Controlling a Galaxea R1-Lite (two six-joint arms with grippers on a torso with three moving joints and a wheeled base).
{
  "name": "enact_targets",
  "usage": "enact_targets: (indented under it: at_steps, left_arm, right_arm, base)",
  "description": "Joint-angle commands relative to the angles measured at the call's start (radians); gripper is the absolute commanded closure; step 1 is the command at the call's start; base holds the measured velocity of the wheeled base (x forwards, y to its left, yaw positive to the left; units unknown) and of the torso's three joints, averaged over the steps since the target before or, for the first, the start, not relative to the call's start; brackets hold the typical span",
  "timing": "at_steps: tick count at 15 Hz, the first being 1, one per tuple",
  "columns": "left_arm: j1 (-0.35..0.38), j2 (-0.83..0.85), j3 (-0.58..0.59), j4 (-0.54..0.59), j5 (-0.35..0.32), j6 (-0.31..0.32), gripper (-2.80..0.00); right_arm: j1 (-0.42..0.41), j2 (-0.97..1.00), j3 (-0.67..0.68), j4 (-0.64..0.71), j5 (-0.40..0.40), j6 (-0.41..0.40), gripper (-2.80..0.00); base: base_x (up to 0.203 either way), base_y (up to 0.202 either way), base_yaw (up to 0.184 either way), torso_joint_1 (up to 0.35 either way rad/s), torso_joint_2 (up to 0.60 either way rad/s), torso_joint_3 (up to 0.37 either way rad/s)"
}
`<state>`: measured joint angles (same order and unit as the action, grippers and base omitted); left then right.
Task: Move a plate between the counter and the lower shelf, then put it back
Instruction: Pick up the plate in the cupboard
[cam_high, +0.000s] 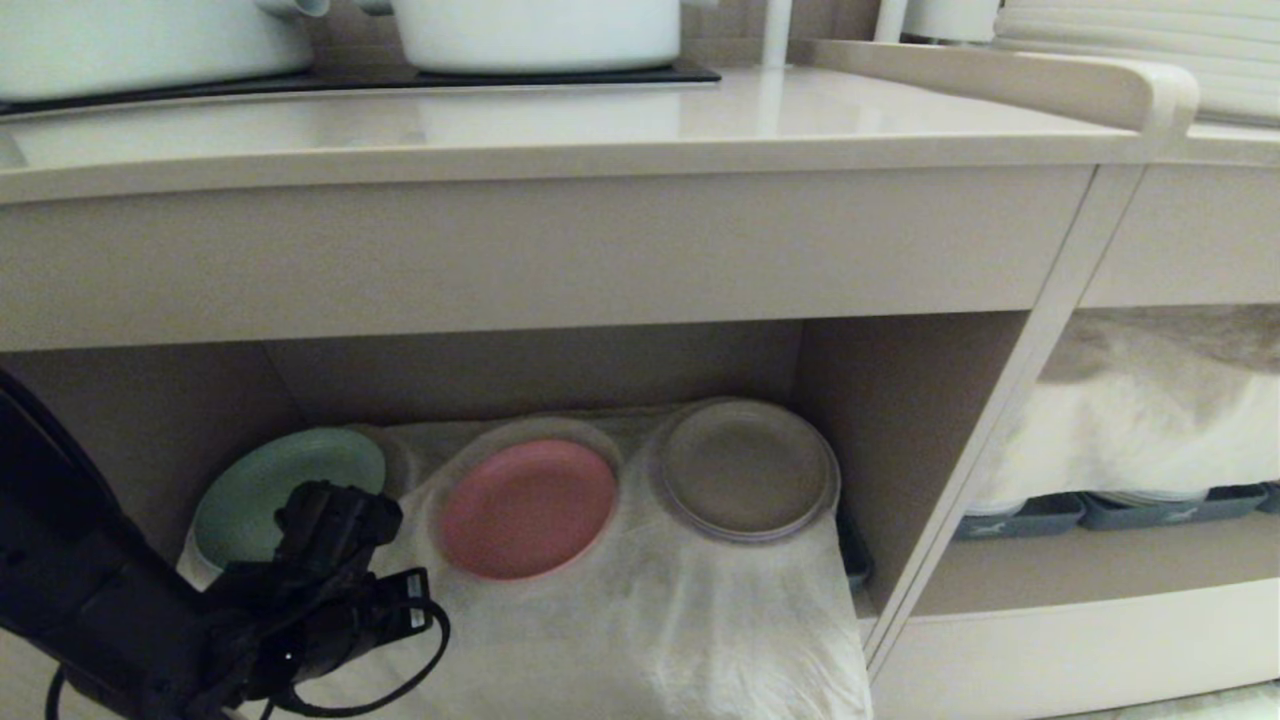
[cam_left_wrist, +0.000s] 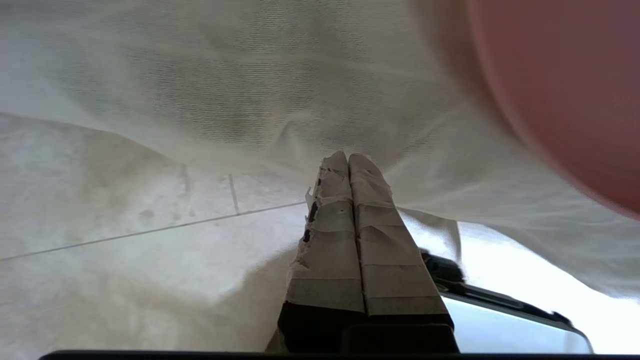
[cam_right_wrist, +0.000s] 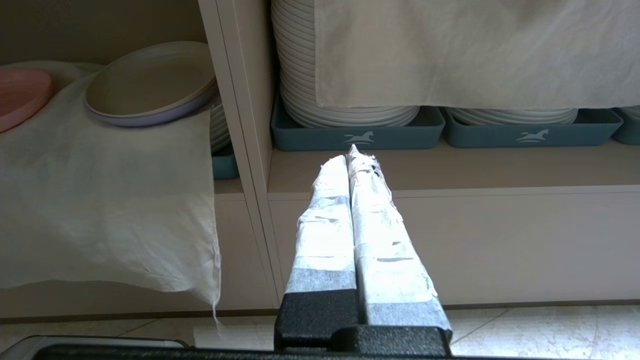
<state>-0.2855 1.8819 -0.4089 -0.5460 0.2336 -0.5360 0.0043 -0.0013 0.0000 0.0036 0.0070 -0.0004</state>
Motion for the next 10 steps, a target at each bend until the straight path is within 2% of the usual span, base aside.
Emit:
enact_targets:
  at_steps: [1, 8, 10]
  left_arm:
    - [0.000, -0.009, -0.001, -0.010, -0.021, -0.005, 0.00]
    - [0.000, -0.068, 0.045, -0.005, -0.040, -0.006, 0.00]
    - [-0.002, -0.077, 0.036, -0.009, -0.044, -0.033, 0.00]
  right_arm:
    - [0.002, 0.001, 0.000, 0.001, 0.001, -0.001, 0.00]
    - [0.000, 0.001, 0.000, 0.000, 0.001, -0.001, 0.00]
    - [0.000, 0.001, 0.000, -0.001, 0.001, -0.001, 0.00]
  base:
    - [0.000, 0.000, 0.000, 0.000, 0.00, 0.000]
    - [0.000, 0.000, 0.000, 0.000, 0.00, 0.000]
    - [0.000, 0.000, 0.000, 0.000, 0.00, 0.000]
